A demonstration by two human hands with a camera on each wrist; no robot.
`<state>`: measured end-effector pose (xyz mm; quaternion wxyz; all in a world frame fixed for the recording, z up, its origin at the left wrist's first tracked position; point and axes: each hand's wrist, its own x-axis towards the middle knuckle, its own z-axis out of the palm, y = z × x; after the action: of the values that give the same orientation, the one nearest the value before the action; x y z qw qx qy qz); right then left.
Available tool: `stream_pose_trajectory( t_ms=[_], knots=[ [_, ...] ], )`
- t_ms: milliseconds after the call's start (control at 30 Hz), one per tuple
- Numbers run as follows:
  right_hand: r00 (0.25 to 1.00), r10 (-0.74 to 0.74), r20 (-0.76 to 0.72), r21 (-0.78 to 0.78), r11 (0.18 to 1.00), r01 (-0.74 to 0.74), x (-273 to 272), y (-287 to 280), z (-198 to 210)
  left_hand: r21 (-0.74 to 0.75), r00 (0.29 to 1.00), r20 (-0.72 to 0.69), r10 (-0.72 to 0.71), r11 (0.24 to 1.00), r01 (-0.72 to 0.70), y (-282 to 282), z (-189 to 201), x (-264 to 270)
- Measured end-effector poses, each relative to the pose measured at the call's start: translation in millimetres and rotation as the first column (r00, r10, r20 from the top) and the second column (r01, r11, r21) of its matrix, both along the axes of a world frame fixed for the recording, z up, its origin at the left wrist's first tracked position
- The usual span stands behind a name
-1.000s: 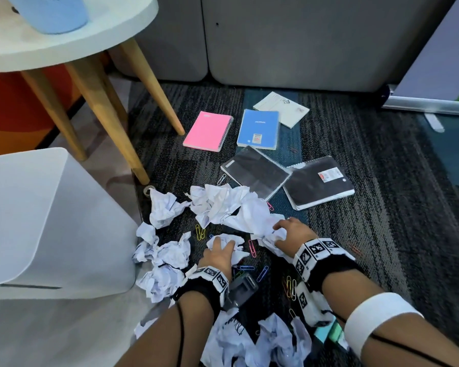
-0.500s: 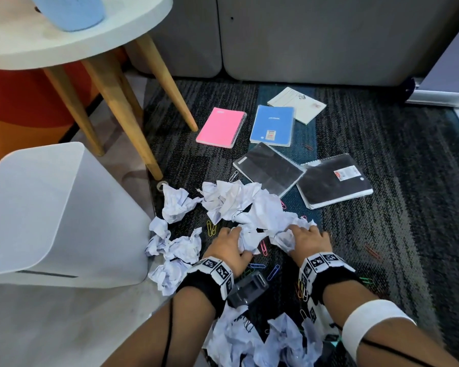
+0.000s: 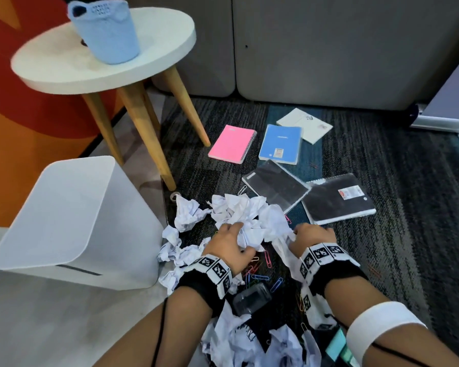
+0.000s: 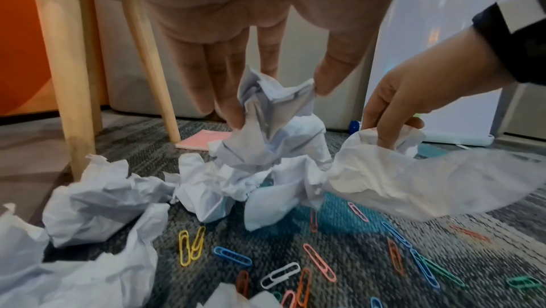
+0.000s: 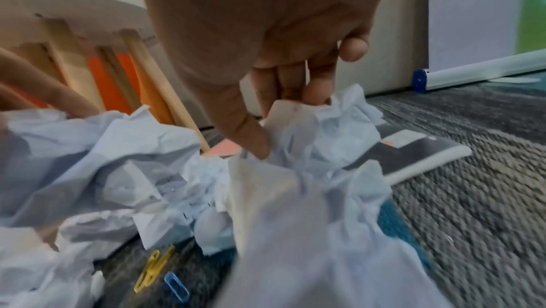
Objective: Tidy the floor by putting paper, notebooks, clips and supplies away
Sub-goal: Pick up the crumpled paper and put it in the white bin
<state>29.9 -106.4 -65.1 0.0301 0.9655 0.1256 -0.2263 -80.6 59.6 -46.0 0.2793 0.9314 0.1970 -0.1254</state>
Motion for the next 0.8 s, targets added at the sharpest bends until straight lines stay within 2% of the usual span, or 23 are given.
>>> stream_pose_trajectory(
  t_ms=[200,500,600,800],
  knots=[
    [0.995,0.065,0.078,-0.017,0.998,-0.064,2,26,56,0.023,0.994,0.073,0.084,0.996,-0.086,20,39,-10],
    [0.974,0.108,0.198,0.131,0.982,-0.135,-8,70,141,0.029,0.942,0.258,0.213,0.973,-0.228,48,100,-37],
    [0.959,0.123,0.257,0.2,0.964,-0.178,-17,84,161,0.027,0.905,0.337,0.258,0.959,-0.283,59,121,-42],
    [0.943,0.133,0.306,0.305,0.924,-0.229,-34,109,182,0.029,0.768,0.523,0.371,0.892,-0.45,88,168,-58]
  ],
)
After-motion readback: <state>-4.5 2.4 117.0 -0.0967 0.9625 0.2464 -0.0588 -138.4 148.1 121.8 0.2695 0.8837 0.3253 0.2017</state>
